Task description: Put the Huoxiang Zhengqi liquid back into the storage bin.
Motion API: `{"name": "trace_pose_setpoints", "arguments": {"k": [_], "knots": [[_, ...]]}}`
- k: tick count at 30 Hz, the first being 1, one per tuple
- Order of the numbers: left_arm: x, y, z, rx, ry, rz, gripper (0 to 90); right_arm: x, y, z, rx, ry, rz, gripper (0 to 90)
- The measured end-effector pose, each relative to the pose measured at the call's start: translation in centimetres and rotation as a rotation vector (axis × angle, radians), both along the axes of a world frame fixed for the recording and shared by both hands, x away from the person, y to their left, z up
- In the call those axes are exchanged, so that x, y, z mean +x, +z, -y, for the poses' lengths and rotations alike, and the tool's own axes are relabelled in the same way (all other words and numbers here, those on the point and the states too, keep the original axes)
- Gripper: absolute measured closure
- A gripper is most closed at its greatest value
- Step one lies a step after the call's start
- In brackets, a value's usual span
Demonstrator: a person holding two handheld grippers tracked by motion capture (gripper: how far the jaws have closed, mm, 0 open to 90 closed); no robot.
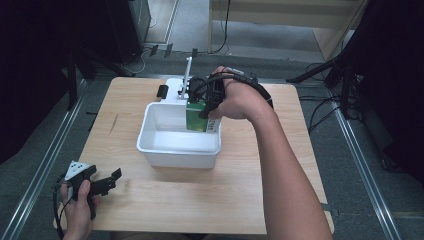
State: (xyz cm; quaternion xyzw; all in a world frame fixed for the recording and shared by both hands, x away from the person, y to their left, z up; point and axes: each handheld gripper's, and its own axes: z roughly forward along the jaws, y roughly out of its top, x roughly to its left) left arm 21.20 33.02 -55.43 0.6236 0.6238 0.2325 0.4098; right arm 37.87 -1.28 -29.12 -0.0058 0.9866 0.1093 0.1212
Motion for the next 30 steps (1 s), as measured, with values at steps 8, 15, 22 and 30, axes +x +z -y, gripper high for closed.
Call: {"name": "trace_pose_setpoints", "arguments": {"k": [8,15,22,30], "knots": [[0.0,0.0,0.0,0.002,0.0,0.001,3.0,0.5,-2.3,0.0,0.009,0.012,-0.013,64.0],[0.0,0.0,0.0,0.003,0.0,-0.003,3.0,1.1,-5.3,-0.3,0.007,0.027,-0.034,63.9],[0.0,0.0,0.0,0.003,-0.002,-0.002,3.0,1.5,-7.1,-0.4,-0.004,0.024,-0.05,63.9],[0.0,0.0,0.0,-0.001,0.002,0.0,3.0,1.8,-9.0,-0.6,-0.019,0.037,-0.067,63.7]]}}
